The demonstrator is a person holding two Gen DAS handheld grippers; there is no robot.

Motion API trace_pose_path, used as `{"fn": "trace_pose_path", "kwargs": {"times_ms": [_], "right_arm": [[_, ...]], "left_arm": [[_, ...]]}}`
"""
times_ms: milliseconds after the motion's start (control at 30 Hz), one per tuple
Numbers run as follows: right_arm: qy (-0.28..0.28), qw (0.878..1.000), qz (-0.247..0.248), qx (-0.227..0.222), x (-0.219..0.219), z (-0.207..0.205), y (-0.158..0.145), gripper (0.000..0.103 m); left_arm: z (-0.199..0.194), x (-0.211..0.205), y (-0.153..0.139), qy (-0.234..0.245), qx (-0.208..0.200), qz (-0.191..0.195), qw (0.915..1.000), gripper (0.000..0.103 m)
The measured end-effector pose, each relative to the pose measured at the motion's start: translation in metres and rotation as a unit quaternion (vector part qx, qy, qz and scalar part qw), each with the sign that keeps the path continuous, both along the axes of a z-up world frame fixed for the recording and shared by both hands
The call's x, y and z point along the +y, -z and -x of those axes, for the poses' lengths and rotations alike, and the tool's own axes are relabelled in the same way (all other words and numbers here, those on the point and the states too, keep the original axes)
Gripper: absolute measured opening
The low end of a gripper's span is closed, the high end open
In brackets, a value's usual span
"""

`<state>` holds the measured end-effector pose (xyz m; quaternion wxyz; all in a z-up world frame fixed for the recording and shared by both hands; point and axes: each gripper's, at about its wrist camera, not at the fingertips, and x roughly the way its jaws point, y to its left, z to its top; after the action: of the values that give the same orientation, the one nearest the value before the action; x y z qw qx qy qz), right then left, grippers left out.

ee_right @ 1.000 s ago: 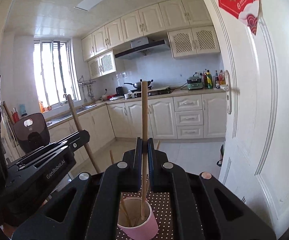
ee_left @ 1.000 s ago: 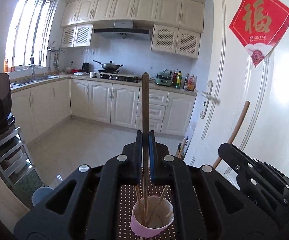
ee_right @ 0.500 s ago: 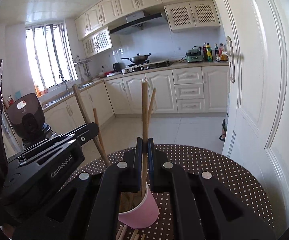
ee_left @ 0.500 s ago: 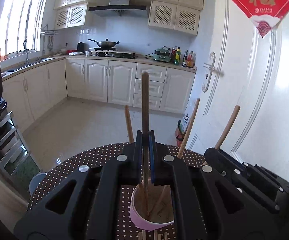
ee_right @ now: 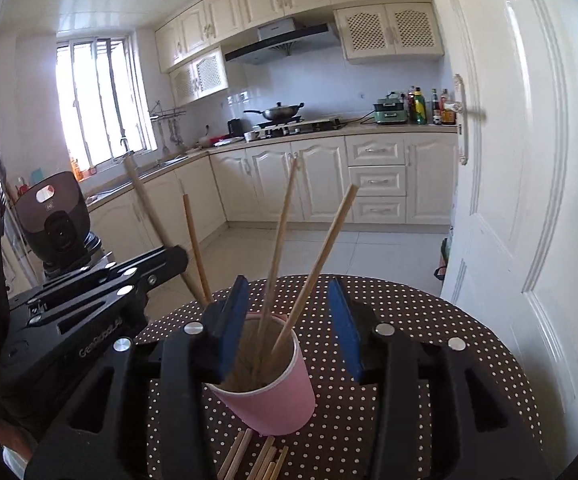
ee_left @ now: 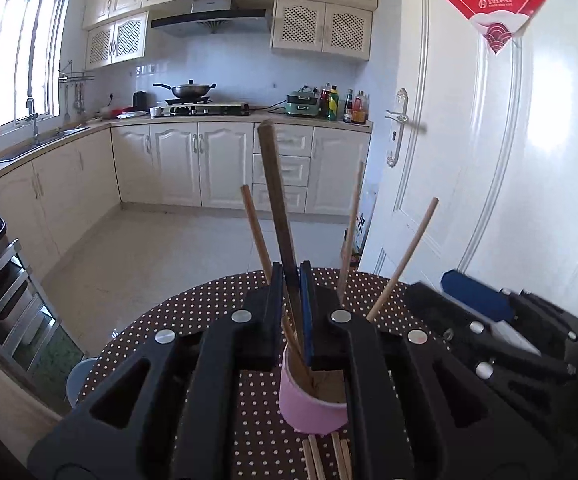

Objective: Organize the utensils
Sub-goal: 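Open the right gripper while the left gripper opens, releasing both chopsticks, then withdraw both grippers from the cup back to the loose chopsticks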

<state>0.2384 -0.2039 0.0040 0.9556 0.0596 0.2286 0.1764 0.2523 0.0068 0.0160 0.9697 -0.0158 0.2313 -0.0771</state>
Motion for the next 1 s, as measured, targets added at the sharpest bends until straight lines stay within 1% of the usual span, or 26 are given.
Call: {"fn": "trace_pose_path", "kwargs": {"times_ms": [100, 167, 233, 367, 400, 433, 467, 567, 900, 967, 1000], "right_arm": [[0.006, 1.0, -0.003, 0.002, -0.005, 0.006, 0.001, 0.042], [0.014, 1.0, 0.0, 0.004, -0.007, 0.011, 0.0, 0.042], [0.013, 1.0, -0.001, 0.005, -0.009, 0.016, 0.0, 0.042], [0.028, 1.0, -0.001, 0.001, -0.012, 0.028, 0.0, 0.042], [0.03, 1.0, -0.005, 0.003, -0.014, 0.03, 0.001, 0.042], [0.029, 1.0, -0.008, 0.005, -0.015, 0.032, 0.001, 0.042], [0.03, 1.0, -0.009, 0.007, -0.016, 0.033, 0.002, 0.042], [0.032, 0.999, -0.004, 0.01, -0.016, 0.038, 0.002, 0.042], [0.025, 0.999, 0.013, 0.033, -0.012, 0.053, 0.017, 0.043], [0.025, 0.999, 0.019, 0.041, -0.01, 0.055, 0.023, 0.043], [0.023, 0.998, 0.02, 0.046, -0.01, 0.055, 0.025, 0.043]], "left_arm": [[0.007, 0.004, 0.003, 0.011, 0.017, 0.005, 0.9998, 0.01], [0.01, 0.003, 0.005, 0.015, 0.022, 0.002, 0.9997, 0.011], [0.013, 0.005, 0.007, 0.012, 0.029, 0.003, 0.9995, 0.018], [0.022, 0.013, 0.012, 0.003, 0.038, 0.014, 0.9992, 0.026], [0.024, 0.015, 0.012, 0.001, 0.038, 0.015, 0.9992, 0.032], [0.026, 0.017, 0.013, 0.001, 0.039, 0.016, 0.9991, 0.043], [0.028, 0.018, 0.014, 0.0, 0.038, 0.018, 0.9991, 0.047], [0.037, 0.022, 0.012, -0.003, 0.029, 0.02, 0.9994, 0.049], [0.058, 0.036, 0.019, -0.008, 0.035, 0.03, 0.9989, 0.054], [0.061, 0.037, 0.02, -0.008, 0.037, 0.03, 0.9988, 0.056], [0.062, 0.037, 0.022, -0.008, 0.038, 0.03, 0.9988, 0.059]]}}
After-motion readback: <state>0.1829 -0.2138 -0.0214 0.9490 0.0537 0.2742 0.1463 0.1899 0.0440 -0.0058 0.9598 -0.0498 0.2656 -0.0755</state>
